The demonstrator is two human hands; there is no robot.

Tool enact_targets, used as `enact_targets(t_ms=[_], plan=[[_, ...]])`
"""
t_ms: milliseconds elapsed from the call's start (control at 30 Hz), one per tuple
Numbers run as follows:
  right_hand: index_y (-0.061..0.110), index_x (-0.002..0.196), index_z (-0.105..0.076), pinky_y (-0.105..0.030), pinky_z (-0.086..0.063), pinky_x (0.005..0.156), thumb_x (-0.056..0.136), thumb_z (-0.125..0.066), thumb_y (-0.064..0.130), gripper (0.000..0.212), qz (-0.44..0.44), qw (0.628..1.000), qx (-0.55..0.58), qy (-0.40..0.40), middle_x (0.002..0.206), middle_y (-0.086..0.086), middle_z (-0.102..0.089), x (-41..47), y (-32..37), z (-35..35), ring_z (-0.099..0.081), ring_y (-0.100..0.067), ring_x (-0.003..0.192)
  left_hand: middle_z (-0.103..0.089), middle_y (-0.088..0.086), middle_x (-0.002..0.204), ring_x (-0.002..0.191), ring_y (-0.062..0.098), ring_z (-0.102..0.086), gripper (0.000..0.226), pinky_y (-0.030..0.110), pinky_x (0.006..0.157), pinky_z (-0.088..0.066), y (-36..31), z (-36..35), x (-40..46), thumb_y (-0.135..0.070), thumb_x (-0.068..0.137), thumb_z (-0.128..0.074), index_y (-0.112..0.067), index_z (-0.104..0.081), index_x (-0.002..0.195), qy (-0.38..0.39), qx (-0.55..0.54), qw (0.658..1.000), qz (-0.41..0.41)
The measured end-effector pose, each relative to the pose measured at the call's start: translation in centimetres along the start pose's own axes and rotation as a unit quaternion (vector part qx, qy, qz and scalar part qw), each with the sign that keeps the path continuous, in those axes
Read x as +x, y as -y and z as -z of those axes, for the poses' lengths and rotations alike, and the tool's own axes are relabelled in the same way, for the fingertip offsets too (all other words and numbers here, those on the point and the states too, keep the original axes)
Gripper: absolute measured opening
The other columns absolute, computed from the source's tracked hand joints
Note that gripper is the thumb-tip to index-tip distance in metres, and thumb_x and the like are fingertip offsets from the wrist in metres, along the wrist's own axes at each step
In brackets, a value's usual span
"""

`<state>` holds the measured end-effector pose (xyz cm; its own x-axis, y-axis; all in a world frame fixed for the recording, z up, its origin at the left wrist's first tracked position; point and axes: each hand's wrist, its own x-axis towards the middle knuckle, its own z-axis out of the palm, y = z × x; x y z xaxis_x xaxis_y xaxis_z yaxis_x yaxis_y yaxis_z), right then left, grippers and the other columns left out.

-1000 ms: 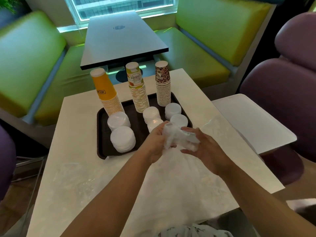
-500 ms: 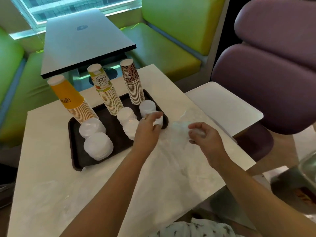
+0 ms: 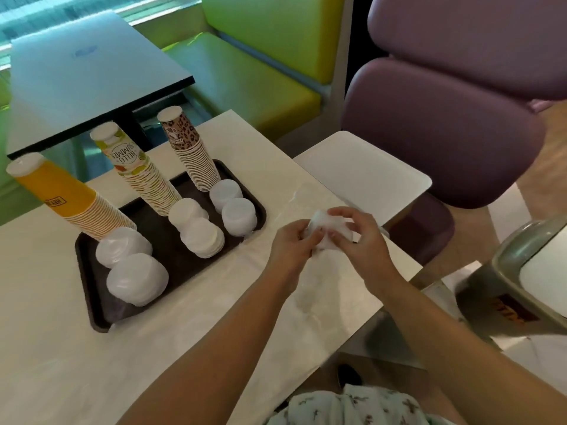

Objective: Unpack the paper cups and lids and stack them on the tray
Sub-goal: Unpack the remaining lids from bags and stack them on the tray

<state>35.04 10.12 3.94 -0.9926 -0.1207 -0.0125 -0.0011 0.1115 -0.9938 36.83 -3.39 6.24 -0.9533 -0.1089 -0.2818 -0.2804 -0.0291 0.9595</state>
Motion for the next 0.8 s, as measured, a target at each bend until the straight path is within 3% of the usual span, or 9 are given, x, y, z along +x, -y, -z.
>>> enact_targets(t_ms=[167, 367, 467, 567, 700, 800], plan=[[0.033, 0.105, -0.059, -0.018, -0.052, 0.072, 0.087, -0.066, 0.013, 0.028, -0.027, 0.997, 0.065, -0.008, 0.111, -0.001, -0.060, -0.3, -0.8, 3.8, -0.063, -0.015, 0.098, -0.068, 0.021, 0.095, 0.088, 0.037, -0.064, 0.010, 0.051, 0.084, -0.052, 0.2, -3.5, 1.7, -0.011, 0.088, -0.063, -0.010, -0.067, 0.098, 0.022, 0.055, 0.998, -0.015], [0.030, 0.098, -0.062, -0.025, -0.054, 0.081, 0.085, -0.067, 0.012, 0.023, -0.024, 0.990, 0.056, -0.125, 0.098, 0.002, -0.066, -1.1, -2.4, 8.7, -0.062, -0.012, 0.093, -0.068, 0.009, 0.102, 0.094, 0.024, -0.066, 0.033, 0.044, 0.085, -0.057, 0.4, -9.0, 3.9, -0.026, 0.086, -0.068, -0.006, -0.065, 0.112, 0.076, 0.161, 0.983, -0.037], [0.026, 0.092, -0.065, -0.024, -0.053, 0.075, 0.085, -0.066, 0.006, 0.021, -0.020, 0.984, 0.059, -0.168, 0.087, 0.009, -0.067, -1.7, -3.2, 12.2, -0.061, -0.005, 0.083, -0.068, 0.006, 0.097, 0.090, 0.022, -0.066, 0.031, 0.043, 0.083, -0.057, 0.6, -12.1, 5.2, -0.028, 0.083, -0.071, -0.007, -0.065, 0.105, 0.120, 0.207, 0.969, -0.060], [0.024, 0.088, -0.066, -0.020, -0.053, 0.071, 0.085, -0.066, 0.005, 0.019, -0.034, 0.975, 0.045, -0.217, 0.084, 0.007, -0.065, -2.8, -4.0, 15.9, -0.060, -0.002, 0.077, -0.064, 0.004, 0.095, 0.087, 0.020, -0.064, 0.026, 0.031, 0.075, -0.059, 0.8, -16.0, 5.9, -0.028, 0.083, -0.072, -0.017, -0.054, 0.099, 0.157, 0.236, 0.956, -0.070], [0.021, 0.087, -0.065, -0.016, -0.051, 0.069, 0.085, -0.066, 0.003, 0.018, -0.050, 0.951, 0.018, -0.305, 0.085, 0.000, -0.065, -4.1, -5.6, 20.9, -0.059, -0.003, 0.075, -0.058, -0.004, 0.078, 0.072, 0.013, -0.056, 0.024, 0.034, 0.076, -0.054, 2.1, -21.9, 7.0, -0.021, 0.080, -0.074, -0.019, -0.050, 0.082, 0.187, 0.274, 0.938, -0.098], [0.026, 0.082, -0.063, -0.023, -0.049, 0.066, 0.085, -0.065, 0.002, 0.024, -0.056, 0.929, -0.028, -0.366, 0.080, 0.004, -0.063, -4.8, -7.0, 24.3, -0.054, -0.008, 0.071, -0.061, -0.008, 0.077, 0.072, 0.009, -0.057, 0.015, 0.019, 0.073, -0.048, 3.1, -25.9, 7.3, -0.012, 0.081, -0.071, -0.018, -0.058, 0.078, 0.223, 0.277, 0.926, -0.129]])
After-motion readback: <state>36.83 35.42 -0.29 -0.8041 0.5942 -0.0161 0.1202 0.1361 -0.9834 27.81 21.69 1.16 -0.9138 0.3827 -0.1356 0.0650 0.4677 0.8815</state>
